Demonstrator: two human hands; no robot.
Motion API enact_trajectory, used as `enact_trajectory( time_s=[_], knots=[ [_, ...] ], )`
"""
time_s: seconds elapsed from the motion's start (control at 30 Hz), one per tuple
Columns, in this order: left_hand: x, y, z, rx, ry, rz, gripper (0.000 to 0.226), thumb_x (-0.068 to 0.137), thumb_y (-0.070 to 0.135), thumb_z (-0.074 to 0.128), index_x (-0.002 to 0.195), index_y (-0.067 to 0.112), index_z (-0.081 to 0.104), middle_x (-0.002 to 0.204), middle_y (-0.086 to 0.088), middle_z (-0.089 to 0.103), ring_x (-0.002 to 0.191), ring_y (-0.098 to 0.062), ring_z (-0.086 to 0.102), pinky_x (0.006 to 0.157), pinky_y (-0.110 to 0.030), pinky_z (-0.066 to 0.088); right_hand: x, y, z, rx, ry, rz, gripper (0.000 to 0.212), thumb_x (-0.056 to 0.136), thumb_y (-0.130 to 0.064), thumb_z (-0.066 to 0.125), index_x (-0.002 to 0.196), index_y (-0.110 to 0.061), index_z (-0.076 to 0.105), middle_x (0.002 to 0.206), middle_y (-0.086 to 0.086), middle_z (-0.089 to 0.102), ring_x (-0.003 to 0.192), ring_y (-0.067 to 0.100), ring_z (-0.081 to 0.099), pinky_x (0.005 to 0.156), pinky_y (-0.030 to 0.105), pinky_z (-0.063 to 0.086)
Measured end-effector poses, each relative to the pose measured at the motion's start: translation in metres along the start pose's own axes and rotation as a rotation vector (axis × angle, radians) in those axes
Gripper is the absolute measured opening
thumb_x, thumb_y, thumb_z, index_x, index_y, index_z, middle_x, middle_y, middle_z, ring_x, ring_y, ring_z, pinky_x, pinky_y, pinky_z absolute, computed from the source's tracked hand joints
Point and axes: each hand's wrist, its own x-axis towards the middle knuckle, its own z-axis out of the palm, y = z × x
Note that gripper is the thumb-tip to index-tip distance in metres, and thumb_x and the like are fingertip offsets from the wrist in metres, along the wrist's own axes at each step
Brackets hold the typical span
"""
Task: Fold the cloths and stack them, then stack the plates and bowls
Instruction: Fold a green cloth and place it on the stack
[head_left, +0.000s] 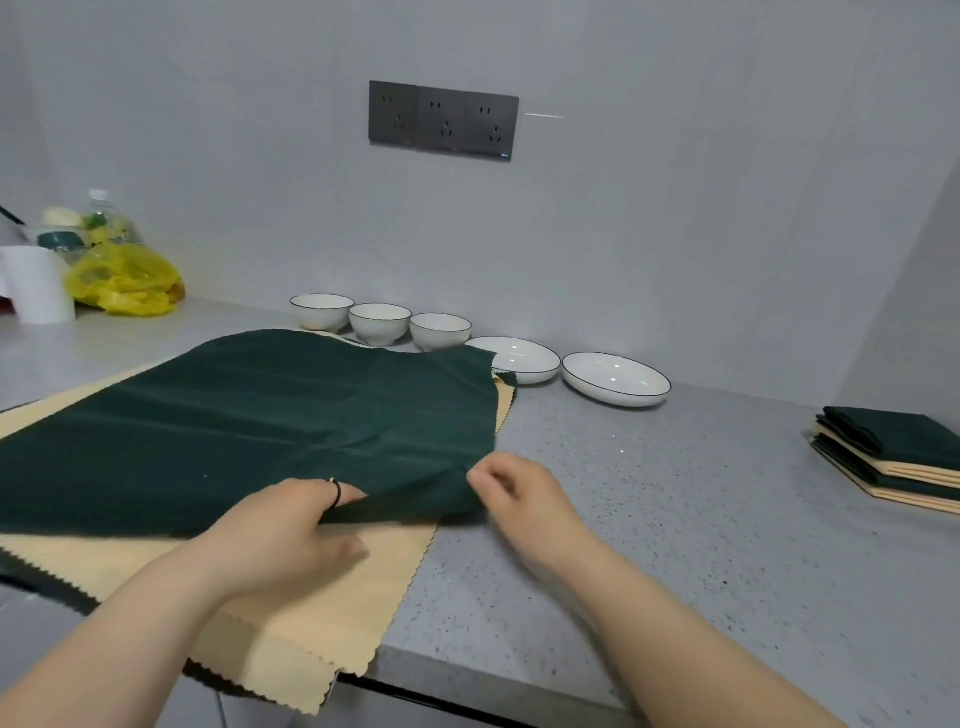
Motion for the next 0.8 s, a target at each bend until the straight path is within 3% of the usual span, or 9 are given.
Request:
enact_trajectory(
  time_s=[0.1,0.27,0.33,0.43,0.57,0.63,0.73,0.8],
  knots=[
    [0.000,-0.002,-0.002,0.216,0.132,-0.055,0.031,0.095,0.029,0.044,0.124,0.036,0.049,0.112,0.017,0.058,0.095,-0.007,0.054,0.067,-0.017,0.039,-0.004,0.007,-0.027,0.004,0.139,0.036,0.038,0.093,-0.015,0.048,0.056,-0.024,0.042,0.052,-0.011,0.045,0.051,-0.004,0.044,0.054,0.007,0.035],
    [-0.007,-0.007,-0.009,0.472,0.115,-0.193,0.015,0.096,0.030,0.040,0.100,0.030,0.054,0.082,0.012,0.052,0.073,-0.009,0.049,0.048,-0.016,0.031,-0.029,0.024,-0.072,-0.021,0.201,0.127,0.036,0.092,-0.011,0.049,0.057,-0.016,0.043,0.058,-0.004,0.040,0.049,0.000,0.039,0.050,0.011,0.031],
    [-0.008,-0.006,-0.014,0.474,0.089,-0.192,0.013,0.095,0.033,0.042,0.090,0.028,0.052,0.079,0.012,0.050,0.073,-0.009,0.049,0.047,-0.016,0.030,-0.042,0.031,-0.088,-0.039,0.212,0.176,0.033,0.092,-0.011,0.049,0.059,-0.012,0.046,0.059,-0.002,0.043,0.049,0.002,0.039,0.050,0.012,0.031],
    [-0.009,0.001,-0.016,0.288,-0.022,-0.126,0.013,0.092,0.037,0.048,0.095,0.031,0.059,0.085,0.013,0.056,0.080,-0.008,0.053,0.056,-0.016,0.038,-0.068,0.043,-0.112,-0.046,0.192,0.262,0.027,0.093,-0.012,0.049,0.067,-0.007,0.050,0.063,0.002,0.043,0.056,0.010,0.034,0.049,0.014,0.029],
    [-0.010,0.029,-0.003,0.154,-0.221,0.015,0.021,0.089,0.036,0.054,0.101,0.024,0.065,0.101,0.008,0.066,0.093,-0.009,0.060,0.084,-0.024,0.049,-0.110,0.055,-0.142,-0.020,0.070,0.418,0.025,0.093,-0.015,0.050,0.071,-0.005,0.054,0.062,0.004,0.046,0.056,0.012,0.037,0.053,0.019,0.031],
    [-0.008,0.048,0.005,0.155,-0.264,0.083,0.022,0.089,0.037,0.053,0.097,0.019,0.064,0.095,0.006,0.065,0.084,-0.009,0.059,0.078,-0.024,0.047,-0.131,0.062,-0.157,0.003,0.098,0.489,0.027,0.092,-0.015,0.051,0.067,-0.007,0.055,0.058,0.002,0.044,0.053,0.011,0.035,0.051,0.022,0.027],
    [-0.007,0.082,0.012,0.179,-0.273,0.203,0.018,0.090,0.037,0.051,0.082,0.021,0.054,0.073,0.011,0.050,0.063,-0.002,0.043,0.056,-0.015,0.034,-0.162,0.072,-0.176,0.044,0.124,0.578,0.029,0.092,-0.013,0.051,0.065,-0.008,0.055,0.057,0.004,0.043,0.049,0.010,0.034,0.048,0.020,0.025],
    [-0.007,0.100,0.013,0.165,-0.321,0.279,0.016,0.090,0.037,0.052,0.086,0.022,0.056,0.071,0.012,0.045,0.064,-0.002,0.042,0.055,-0.014,0.031,-0.178,0.078,-0.185,0.044,0.130,0.611,0.032,0.091,-0.013,0.053,0.060,-0.009,0.056,0.050,-0.002,0.045,0.042,0.005,0.036,0.044,0.015,0.027]
  ],
)
